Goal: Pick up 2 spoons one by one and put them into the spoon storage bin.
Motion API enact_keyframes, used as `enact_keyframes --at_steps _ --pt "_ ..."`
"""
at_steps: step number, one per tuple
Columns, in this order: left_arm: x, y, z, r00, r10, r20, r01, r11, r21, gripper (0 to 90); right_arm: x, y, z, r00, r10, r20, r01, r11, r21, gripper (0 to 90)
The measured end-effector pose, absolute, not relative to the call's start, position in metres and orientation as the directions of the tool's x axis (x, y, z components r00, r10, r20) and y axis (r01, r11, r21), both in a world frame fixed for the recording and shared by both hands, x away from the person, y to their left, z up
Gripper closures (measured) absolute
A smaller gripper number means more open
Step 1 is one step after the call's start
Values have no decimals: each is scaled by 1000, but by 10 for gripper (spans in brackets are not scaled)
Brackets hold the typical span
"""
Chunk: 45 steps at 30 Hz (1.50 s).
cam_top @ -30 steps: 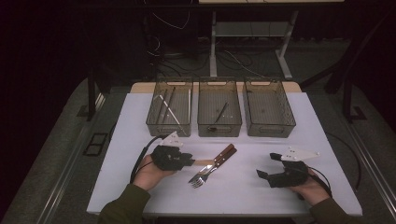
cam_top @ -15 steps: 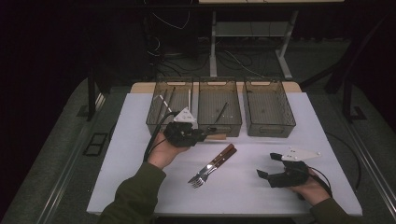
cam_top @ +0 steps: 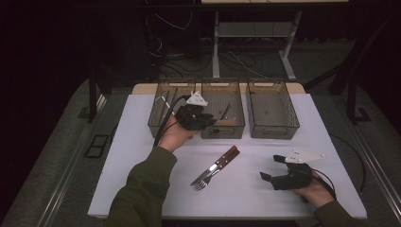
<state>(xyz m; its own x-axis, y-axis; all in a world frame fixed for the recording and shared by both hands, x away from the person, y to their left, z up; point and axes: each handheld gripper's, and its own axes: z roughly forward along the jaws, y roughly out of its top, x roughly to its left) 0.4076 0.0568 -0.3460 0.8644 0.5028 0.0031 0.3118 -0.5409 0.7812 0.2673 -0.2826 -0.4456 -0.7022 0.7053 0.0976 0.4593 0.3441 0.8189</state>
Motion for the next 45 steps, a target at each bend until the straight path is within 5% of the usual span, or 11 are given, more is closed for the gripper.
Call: enact_keyframes --at_steps 26,45 --pt "453 23 -381 831 554 -51 435 -591 679 715 267 -283 -445 -705 701 105 459 338 821 138" --pt "420 38 -366 837 536 -112 402 -464 789 369 267 -282 -445 -708 699 103 457 342 821 138"
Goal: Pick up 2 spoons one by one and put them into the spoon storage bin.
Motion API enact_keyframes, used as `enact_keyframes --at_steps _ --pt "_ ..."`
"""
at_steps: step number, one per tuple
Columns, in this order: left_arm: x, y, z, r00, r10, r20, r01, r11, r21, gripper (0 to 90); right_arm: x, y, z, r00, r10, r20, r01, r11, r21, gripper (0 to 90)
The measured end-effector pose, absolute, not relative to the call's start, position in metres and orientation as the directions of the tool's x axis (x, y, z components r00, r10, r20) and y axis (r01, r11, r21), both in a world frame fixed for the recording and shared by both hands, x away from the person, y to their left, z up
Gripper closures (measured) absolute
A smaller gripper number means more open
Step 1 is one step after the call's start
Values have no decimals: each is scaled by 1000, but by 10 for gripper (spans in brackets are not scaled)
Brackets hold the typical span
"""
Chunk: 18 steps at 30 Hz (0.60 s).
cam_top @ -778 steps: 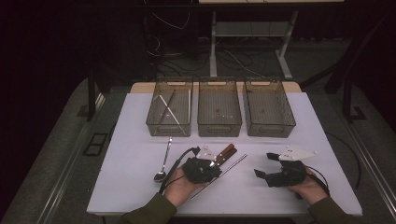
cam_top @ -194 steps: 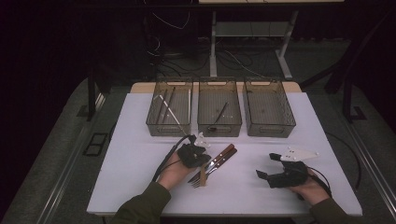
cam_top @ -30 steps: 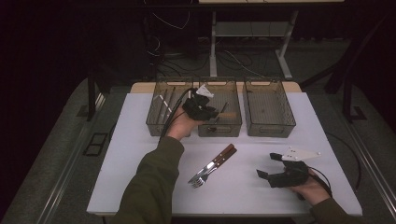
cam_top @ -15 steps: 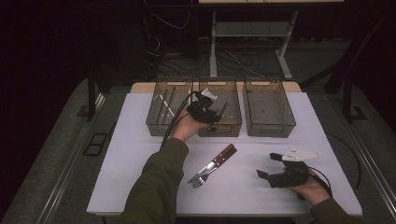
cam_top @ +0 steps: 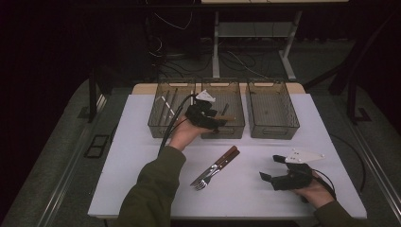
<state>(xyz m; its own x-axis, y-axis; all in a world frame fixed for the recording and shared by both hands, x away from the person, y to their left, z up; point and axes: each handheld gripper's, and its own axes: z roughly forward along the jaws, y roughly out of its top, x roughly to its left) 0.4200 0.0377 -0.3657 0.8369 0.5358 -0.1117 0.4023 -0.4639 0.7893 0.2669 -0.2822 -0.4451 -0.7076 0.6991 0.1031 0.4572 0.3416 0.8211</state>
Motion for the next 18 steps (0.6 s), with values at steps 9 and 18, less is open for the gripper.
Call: enact_keyframes --at_steps 9,18 --pt "389 60 -378 828 549 -111 397 -436 808 224 267 -283 -445 -705 701 107 458 335 823 138" --pt "354 79 -397 825 556 -101 395 -440 807 159 268 -283 -445 -701 704 113 462 328 824 138"
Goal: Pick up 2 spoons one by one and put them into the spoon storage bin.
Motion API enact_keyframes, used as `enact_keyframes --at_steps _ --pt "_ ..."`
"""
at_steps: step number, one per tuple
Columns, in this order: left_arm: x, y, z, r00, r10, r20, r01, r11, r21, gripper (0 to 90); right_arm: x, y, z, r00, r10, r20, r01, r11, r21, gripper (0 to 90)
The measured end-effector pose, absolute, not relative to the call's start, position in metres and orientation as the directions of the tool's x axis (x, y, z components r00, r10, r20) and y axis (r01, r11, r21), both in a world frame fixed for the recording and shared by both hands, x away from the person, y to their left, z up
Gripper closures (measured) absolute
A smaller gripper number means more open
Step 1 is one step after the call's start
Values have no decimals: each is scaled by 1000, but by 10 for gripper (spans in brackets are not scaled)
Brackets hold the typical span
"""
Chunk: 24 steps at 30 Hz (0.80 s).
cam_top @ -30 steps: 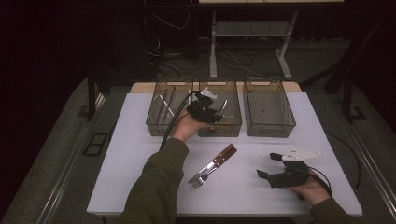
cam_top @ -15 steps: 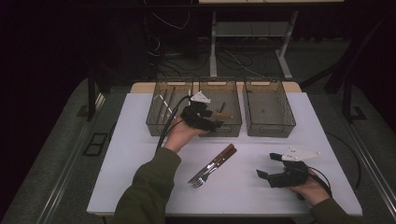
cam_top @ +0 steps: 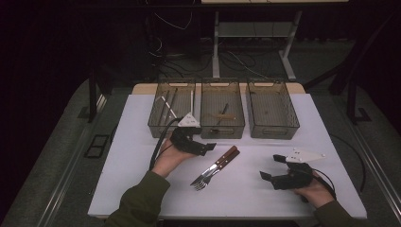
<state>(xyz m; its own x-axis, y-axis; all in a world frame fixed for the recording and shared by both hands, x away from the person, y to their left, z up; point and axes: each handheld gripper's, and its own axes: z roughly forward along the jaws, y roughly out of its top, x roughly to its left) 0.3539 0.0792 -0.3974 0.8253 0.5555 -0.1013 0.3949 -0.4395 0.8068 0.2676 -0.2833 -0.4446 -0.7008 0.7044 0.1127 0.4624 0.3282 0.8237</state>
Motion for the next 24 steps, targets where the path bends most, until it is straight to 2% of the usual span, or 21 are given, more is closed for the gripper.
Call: enact_keyframes --at_steps 10,16,24 --pt "319 105 -408 823 561 -89 355 -385 852 129 268 -284 -443 -705 699 118 461 327 825 138" --pt "303 124 -415 820 565 -92 358 -382 852 81 274 -279 -437 -705 691 160 496 318 808 138" --pt "286 141 -423 815 569 -110 373 -369 851 0 279 -267 -432 -719 683 129 480 354 803 137"
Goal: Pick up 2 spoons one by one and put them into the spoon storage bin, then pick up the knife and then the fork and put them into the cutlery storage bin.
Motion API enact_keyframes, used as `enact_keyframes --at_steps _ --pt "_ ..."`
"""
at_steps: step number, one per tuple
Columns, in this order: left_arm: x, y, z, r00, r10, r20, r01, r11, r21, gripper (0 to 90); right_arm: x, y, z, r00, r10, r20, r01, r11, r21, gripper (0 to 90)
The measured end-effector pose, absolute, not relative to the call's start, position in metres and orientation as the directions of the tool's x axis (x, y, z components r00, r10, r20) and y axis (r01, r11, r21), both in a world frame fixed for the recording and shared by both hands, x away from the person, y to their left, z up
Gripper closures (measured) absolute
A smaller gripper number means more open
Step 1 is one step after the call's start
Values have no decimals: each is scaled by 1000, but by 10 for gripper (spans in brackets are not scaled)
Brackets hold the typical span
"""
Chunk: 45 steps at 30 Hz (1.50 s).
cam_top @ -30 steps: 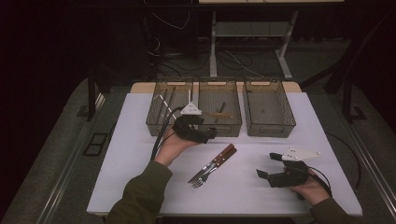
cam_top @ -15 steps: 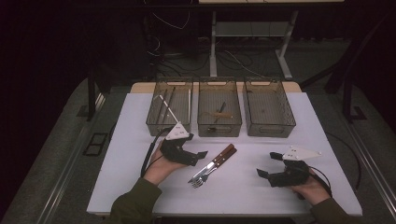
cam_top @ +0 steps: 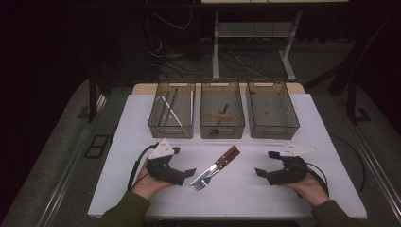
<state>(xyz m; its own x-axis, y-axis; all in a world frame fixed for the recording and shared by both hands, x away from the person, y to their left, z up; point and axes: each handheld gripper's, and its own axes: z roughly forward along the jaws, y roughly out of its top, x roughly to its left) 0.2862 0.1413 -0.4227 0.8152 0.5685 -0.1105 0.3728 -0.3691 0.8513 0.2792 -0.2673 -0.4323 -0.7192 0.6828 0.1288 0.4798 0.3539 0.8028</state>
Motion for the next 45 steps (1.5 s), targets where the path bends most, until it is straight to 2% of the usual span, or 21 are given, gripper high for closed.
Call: enact_keyframes --at_steps 9,15,24,34,45 --pt "276 151 -431 799 591 -110 398 -384 833 0 284 -262 -428 -727 669 153 503 367 783 149" --pt "274 155 -433 793 600 -108 406 -387 828 0 294 -254 -424 -743 643 184 511 369 776 257" --pt "275 153 -436 802 589 -100 409 -418 811 0 319 -235 -423 -772 608 186 505 408 761 519" --pt "277 152 -436 794 600 -100 420 -422 803 0 347 -205 -422 -785 598 163 501 459 734 892" --pt "277 154 -435 793 602 -96 418 -422 805 0 379 -169 -435 -788 600 139 508 505 698 900"
